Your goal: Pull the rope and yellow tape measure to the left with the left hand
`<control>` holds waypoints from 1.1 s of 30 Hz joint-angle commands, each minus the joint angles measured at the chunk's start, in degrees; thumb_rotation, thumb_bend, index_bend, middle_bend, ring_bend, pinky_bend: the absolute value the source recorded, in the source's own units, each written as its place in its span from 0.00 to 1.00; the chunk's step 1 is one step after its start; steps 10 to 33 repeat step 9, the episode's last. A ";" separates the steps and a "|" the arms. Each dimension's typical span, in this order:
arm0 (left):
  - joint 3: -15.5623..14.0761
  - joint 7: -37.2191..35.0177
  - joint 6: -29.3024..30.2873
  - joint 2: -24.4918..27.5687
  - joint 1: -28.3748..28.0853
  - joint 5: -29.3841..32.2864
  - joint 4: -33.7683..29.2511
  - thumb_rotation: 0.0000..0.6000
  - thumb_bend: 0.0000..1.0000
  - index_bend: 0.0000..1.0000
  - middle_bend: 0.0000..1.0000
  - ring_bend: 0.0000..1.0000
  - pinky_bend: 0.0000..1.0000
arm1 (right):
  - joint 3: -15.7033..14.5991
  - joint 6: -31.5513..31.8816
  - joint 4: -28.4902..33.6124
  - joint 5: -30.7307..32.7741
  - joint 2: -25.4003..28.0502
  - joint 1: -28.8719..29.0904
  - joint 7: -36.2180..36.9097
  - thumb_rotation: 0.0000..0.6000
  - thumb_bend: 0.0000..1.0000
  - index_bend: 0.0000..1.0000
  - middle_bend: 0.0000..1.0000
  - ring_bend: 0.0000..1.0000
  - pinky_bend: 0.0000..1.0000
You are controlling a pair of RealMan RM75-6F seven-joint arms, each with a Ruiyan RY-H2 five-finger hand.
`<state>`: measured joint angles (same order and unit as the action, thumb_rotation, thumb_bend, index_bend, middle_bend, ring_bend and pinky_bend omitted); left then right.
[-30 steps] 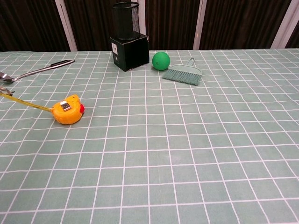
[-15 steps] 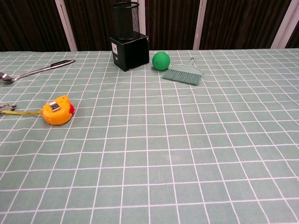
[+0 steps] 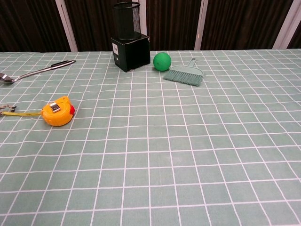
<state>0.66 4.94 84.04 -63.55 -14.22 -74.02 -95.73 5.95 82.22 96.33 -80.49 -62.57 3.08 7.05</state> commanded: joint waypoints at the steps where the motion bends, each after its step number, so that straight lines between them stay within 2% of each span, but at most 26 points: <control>1: -2.37 2.35 5.15 -0.39 4.59 -3.10 -3.09 1.00 0.04 0.00 0.00 0.00 0.00 | -0.41 0.33 -0.50 -0.79 -0.10 0.01 -1.24 1.00 0.12 0.00 0.00 0.00 0.00; 9: -4.31 1.48 5.28 -1.32 5.26 -9.75 -0.23 1.00 0.01 0.00 0.00 0.00 0.00 | -1.18 2.16 -1.21 -3.51 -0.70 -0.14 -4.25 1.00 0.12 0.00 0.00 0.00 0.00; 33: -4.31 1.48 5.28 -1.32 5.26 -9.75 -0.23 1.00 0.01 0.00 0.00 0.00 0.00 | -1.18 2.16 -1.21 -3.51 -0.70 -0.14 -4.25 1.00 0.12 0.00 0.00 0.00 0.00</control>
